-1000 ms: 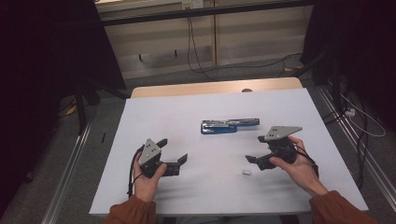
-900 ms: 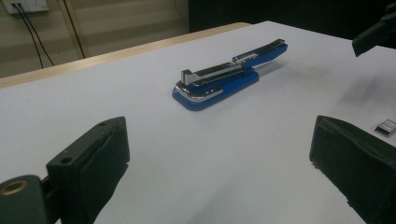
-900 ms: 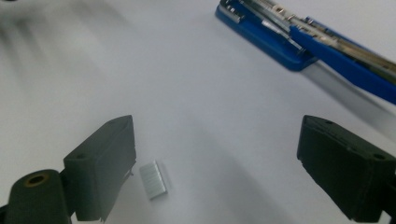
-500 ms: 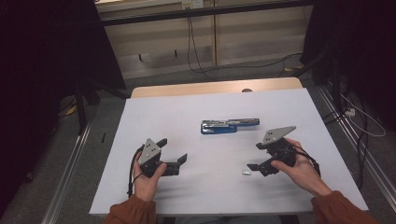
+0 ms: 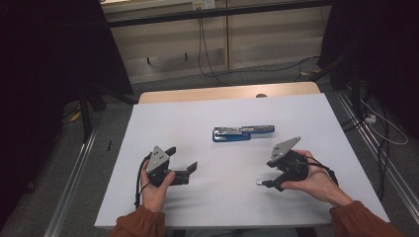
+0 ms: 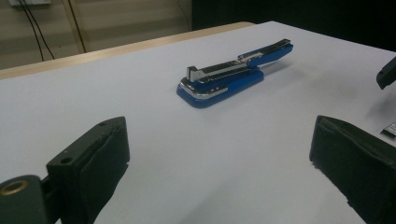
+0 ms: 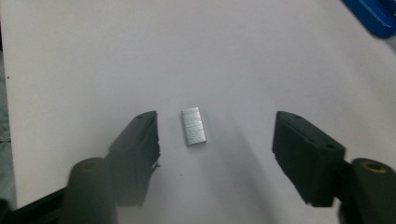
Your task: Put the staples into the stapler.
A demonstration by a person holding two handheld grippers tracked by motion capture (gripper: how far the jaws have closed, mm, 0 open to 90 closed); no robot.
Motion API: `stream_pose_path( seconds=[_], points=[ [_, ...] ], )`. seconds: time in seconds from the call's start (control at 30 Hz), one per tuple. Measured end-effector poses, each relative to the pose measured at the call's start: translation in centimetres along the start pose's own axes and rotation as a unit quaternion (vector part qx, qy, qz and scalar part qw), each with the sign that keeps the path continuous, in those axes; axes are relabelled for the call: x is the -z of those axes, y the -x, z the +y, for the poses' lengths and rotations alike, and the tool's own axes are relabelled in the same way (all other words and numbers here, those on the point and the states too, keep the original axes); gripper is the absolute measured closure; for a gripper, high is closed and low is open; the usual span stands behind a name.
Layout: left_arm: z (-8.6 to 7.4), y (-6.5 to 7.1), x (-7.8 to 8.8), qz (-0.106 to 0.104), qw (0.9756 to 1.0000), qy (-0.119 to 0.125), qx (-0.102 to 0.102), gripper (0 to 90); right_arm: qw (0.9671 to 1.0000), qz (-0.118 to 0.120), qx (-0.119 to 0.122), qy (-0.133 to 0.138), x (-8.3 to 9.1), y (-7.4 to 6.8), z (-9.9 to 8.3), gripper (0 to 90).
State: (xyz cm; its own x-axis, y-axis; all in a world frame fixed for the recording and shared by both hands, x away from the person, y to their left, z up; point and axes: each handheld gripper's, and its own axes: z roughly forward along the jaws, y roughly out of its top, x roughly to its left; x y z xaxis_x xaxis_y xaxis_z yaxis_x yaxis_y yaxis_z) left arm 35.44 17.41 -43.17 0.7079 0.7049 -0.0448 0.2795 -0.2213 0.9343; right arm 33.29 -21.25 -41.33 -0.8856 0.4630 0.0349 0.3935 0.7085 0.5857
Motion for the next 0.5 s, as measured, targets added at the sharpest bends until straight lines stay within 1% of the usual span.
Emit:
stream_pose_path(
  seconds=[0.03,0.07,0.1,0.13,0.2,0.23,0.27,0.33,0.37,0.4,0.5],
  points=[
    [0.0,0.0,0.0,0.000,1.0000,0.000,-0.003,5.1,1.0000,0.001,0.006,-0.007,0.0,0.0,0.1,36.8],
    [0.0,0.0,0.1,0.000,1.0000,0.001,-0.003,5.1,0.9998,0.005,0.010,-0.017,-0.2,-0.2,0.3,44.3],
    [0.0,0.0,0.1,0.001,1.0000,0.001,-0.004,5.1,0.9997,0.010,0.010,-0.021,-0.3,-0.2,0.4,45.0],
    [0.0,0.1,0.1,0.002,1.0000,0.001,-0.006,5.1,0.9997,0.010,0.010,-0.021,-0.3,-0.2,0.4,45.0],
    [0.0,0.1,0.1,0.004,1.0000,0.000,-0.007,5.1,0.9994,0.009,0.014,-0.032,-0.6,-0.4,0.6,49.2],
    [0.0,0.1,0.1,0.004,1.0000,-0.001,-0.007,5.1,0.9990,0.009,0.020,-0.040,-0.7,-0.4,0.8,49.8],
    [0.0,0.1,0.0,0.004,1.0000,-0.001,-0.008,5.1,0.9988,0.009,0.023,-0.042,-0.8,-0.4,0.9,50.7],
    [-0.1,0.1,0.1,0.007,0.9999,-0.006,-0.010,5.1,0.9984,0.016,0.026,-0.047,-1.0,-0.3,1.2,55.4],
    [-0.1,0.2,0.1,0.007,0.9999,-0.005,-0.009,5.1,0.9984,0.016,0.026,-0.047,-1.0,-0.3,1.2,55.4],
    [-0.1,0.2,0.2,0.007,0.9999,-0.005,-0.010,5.1,0.9981,0.023,0.025,-0.052,-1.1,-0.1,1.4,59.1],
    [-0.1,0.3,0.4,0.011,0.9998,-0.005,-0.014,5.1,0.9977,0.026,0.029,-0.056,-1.4,0.1,1.5,59.9]
  ],
)
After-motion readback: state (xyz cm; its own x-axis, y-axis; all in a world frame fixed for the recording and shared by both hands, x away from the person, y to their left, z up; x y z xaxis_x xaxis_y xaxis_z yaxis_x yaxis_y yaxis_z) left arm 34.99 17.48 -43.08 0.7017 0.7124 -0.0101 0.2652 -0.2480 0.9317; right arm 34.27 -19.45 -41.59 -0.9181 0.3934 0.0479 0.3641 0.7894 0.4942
